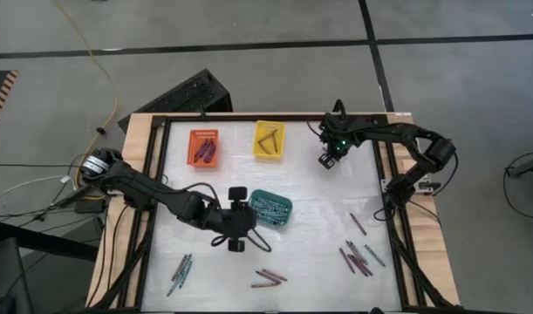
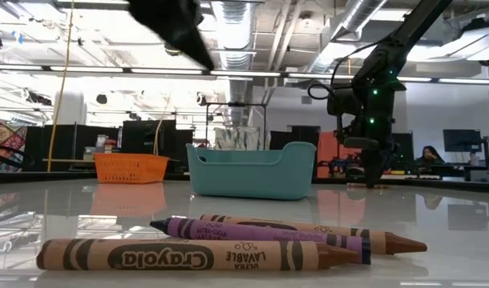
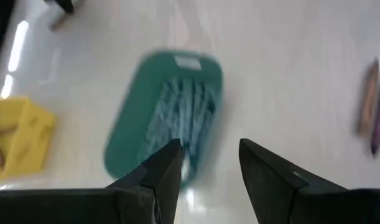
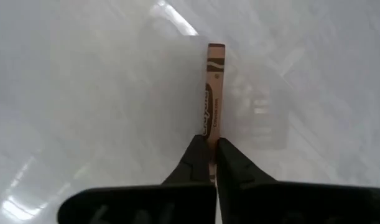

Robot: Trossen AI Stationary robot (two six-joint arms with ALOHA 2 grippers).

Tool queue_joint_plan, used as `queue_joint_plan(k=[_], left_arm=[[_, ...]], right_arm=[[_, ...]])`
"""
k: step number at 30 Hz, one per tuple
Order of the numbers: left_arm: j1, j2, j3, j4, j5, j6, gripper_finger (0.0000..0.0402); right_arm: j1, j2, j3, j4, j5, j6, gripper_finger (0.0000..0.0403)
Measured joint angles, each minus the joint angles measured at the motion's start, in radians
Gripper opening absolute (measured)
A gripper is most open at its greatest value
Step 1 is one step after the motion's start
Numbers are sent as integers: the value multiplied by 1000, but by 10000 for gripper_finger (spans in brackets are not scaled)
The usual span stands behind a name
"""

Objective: Sort crayons
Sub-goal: Put the brown crayon into the yellow bin

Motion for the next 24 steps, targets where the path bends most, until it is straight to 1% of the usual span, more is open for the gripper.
queue_joint_plan(k=[3,7,10,14,18,22,24], left_arm=[[34,0,0,94,7,51,151],[85,0,0,191,8,127,151],[126,0,0,273,8,187,151],[172,0,0,450,21,269,151],[216,0,0,591,75,324,151],[274,0,0,677,170,295,151],[296,0,0,716,192,277,151]], right_arm=[[16,-49,-1,-12,-13,-2,3],[65,-162,-1,-27,-15,-2,2],[116,-268,-1,-29,-14,0,1],[200,-431,1,-26,-14,-18,1],[304,-577,1,7,-10,-19,1],[429,-684,1,96,-2,-29,0],[492,-716,1,154,14,-37,0]])
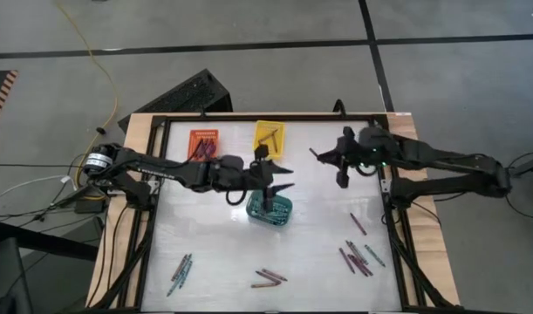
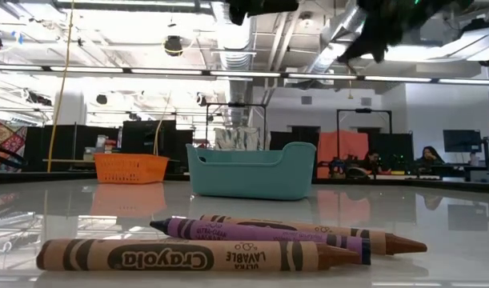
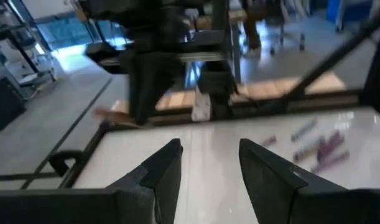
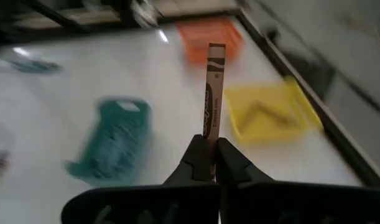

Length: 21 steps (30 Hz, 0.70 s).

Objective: Sort crayons
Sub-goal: Put the brown crayon into the yellow bin

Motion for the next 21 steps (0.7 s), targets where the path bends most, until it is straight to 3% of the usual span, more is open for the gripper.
queue_joint_plan(k=[9,18,21], left_arm=[[51,4,0,181,94,-22,151],[53,20,0,206,135,-18,151],[53,32,0,227,100,-20,151]], right_arm=[[204,2,1,194,30,-102,0],[284,68,1,385,34,-179,0],[288,86,1,403,29,-179,0]])
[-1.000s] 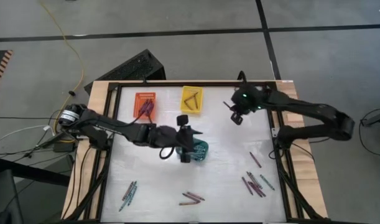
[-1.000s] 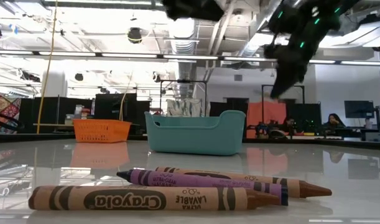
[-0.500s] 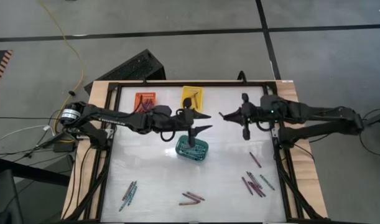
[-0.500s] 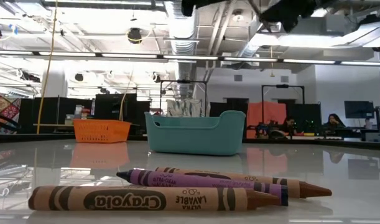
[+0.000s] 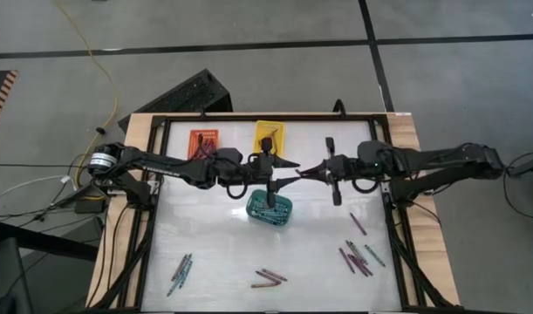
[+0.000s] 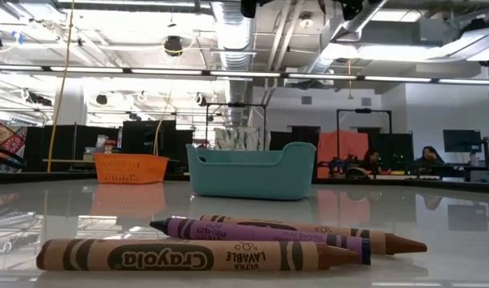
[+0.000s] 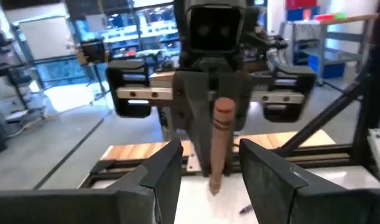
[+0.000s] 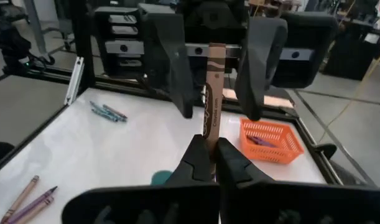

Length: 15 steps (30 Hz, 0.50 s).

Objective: Sort crayons
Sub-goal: Put the brown crayon into the yellow bin

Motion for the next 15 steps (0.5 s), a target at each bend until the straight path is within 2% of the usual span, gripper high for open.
queue_joint_plan(k=[4,7,15], left_arm=[[0,5,0,19,10,2,150],[0,5,0,25,15,19,134],[-4,6,0,-1,35,48,31]], right_arm=[[-1,27,0,2,0,8,0],[-1,41,0,10,0,11,0],[-1,46,0,34,-1,2,0]])
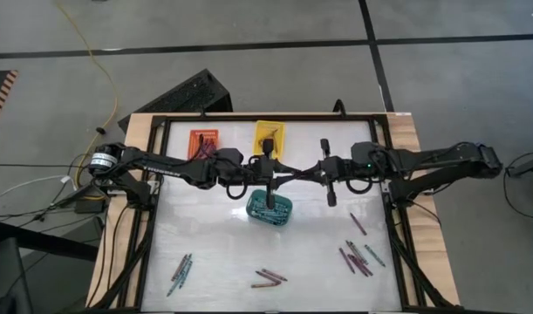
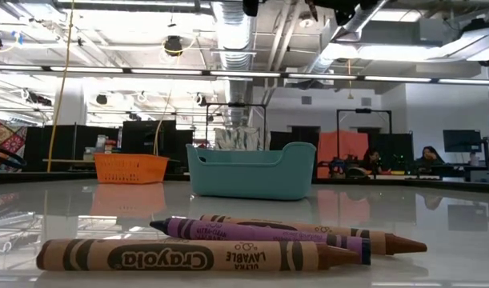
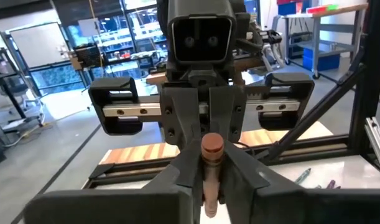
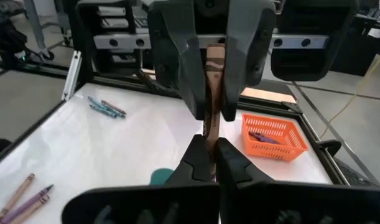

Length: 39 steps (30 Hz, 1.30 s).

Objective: Sort crayons
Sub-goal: Put the brown crayon into the yellow bin

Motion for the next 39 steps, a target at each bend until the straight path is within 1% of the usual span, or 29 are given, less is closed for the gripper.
queue_joint_plan(k=[2,8,14,17,20,21,24,27,31,34,37,39], left_arm=[[0,0,0,-7,3,0,22],[0,0,0,-17,4,7,21],[1,0,0,-28,5,68,9],[18,0,0,-35,5,70,9],[49,0,0,-76,-3,59,9],[63,0,0,-89,-20,47,9],[122,0,0,-153,-65,9,9],[224,0,0,-229,-69,-86,9],[370,11,0,-326,-65,-203,9],[469,37,0,-362,36,-290,9],[532,90,24,-374,113,-353,9],[552,140,57,-397,143,-368,9]], right_arm=[[0,-5,0,-3,-2,-7,0],[0,-5,0,-3,-2,-9,0],[-3,-5,0,-23,2,10,3],[-21,-4,1,-36,35,56,21],[-40,-4,1,-83,102,94,56],[-45,-4,1,-94,128,107,69],[-59,-4,1,-162,175,146,108],[-63,-4,1,-248,186,203,142],[-37,-4,1,-381,187,283,170],[5,3,1,-469,192,337,174],[63,19,1,-532,193,385,171],[109,37,1,-555,203,417,167]])
